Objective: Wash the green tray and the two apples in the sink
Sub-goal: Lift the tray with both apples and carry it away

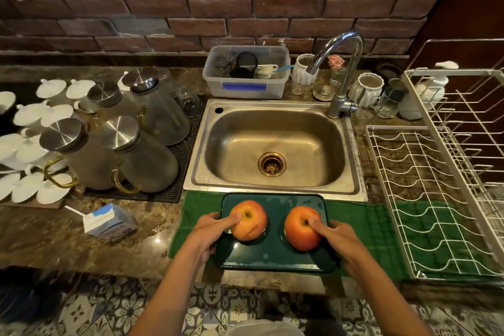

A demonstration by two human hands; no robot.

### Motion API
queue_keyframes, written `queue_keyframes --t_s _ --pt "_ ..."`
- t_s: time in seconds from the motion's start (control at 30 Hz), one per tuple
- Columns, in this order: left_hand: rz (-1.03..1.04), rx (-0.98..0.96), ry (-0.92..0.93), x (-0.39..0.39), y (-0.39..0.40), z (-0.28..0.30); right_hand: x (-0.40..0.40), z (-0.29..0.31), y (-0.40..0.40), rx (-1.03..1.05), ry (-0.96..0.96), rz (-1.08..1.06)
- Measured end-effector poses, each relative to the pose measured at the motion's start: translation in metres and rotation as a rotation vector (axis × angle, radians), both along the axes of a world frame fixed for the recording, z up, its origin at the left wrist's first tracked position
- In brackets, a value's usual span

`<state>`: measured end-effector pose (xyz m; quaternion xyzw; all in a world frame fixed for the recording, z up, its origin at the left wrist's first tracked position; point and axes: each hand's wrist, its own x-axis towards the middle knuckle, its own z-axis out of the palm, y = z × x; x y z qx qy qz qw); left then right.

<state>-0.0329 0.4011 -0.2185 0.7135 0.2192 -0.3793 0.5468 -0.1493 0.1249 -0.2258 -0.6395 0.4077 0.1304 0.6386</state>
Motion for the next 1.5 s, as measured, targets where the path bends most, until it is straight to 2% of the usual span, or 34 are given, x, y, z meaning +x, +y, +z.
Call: queue_keyframes --t_s 0.3,0.6,0.83,1.1,1.3,1.5 --pt "0.045 0.035 -0.056 0.001 -0.009 0.019 0.007 0.007 -0.005 -0.038 0.022 -0.035" --pt "0.010 0.032 -0.156 0.027 -0.031 0.055 0.026 0.047 -0.024 -0.069 -0.019 -0.085" --pt "0.015 -0.014 -0.222 0.054 -0.056 0.091 0.047 0.096 -0.049 -0.175 -0.146 -0.094" --pt "0.002 -0.119 -0.352 0.087 -0.094 0.168 0.079 0.167 -0.083 -0.273 -0.232 -0.101" --pt "-0.061 -0.125 -0.411 0.105 -0.124 0.218 0.090 0.211 -0.112 -0.306 -0.305 -0.139" --pt "-0.105 -0.186 -0.453 0.108 -0.168 0.251 0.088 0.261 -0.158 -0.373 -0.341 -0.084"
